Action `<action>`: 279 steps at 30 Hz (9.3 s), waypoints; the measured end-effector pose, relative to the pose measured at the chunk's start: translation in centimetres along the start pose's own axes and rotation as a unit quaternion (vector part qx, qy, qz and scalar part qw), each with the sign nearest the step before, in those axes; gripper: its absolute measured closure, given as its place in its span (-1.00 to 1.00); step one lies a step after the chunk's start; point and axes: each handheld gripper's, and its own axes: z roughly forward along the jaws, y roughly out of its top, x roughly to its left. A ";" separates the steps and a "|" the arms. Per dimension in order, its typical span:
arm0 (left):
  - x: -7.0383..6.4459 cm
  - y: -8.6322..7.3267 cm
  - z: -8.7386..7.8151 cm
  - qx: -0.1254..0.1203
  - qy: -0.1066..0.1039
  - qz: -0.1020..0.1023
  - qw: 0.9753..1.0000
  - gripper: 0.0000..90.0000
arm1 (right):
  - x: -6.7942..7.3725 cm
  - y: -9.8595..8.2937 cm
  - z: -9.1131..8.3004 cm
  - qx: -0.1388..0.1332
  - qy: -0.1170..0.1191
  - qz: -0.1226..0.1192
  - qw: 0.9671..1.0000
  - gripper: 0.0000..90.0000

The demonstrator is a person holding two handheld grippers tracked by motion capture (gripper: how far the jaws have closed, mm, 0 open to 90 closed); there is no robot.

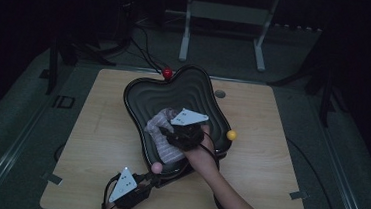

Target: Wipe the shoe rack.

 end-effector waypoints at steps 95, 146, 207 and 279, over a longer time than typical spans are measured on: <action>0.0 0.0 0.0 -0.003 -0.001 -0.001 1.000 0.66 | -2.5 8.7 5.2 0.008 -0.035 -0.023 0.999 0.58; -0.1 0.0 0.1 -0.002 0.003 -0.001 1.000 0.66 | 1.0 -2.5 -2.0 0.026 0.011 -0.036 0.999 0.58; 0.0 -0.1 0.0 -0.002 -0.002 -0.002 1.000 0.65 | -2.2 11.7 3.6 -0.045 0.027 -0.009 0.999 0.58; 0.0 0.0 0.0 0.001 0.000 -0.006 1.000 0.65 | 2.1 -3.0 -2.1 0.039 0.100 -0.055 0.993 0.61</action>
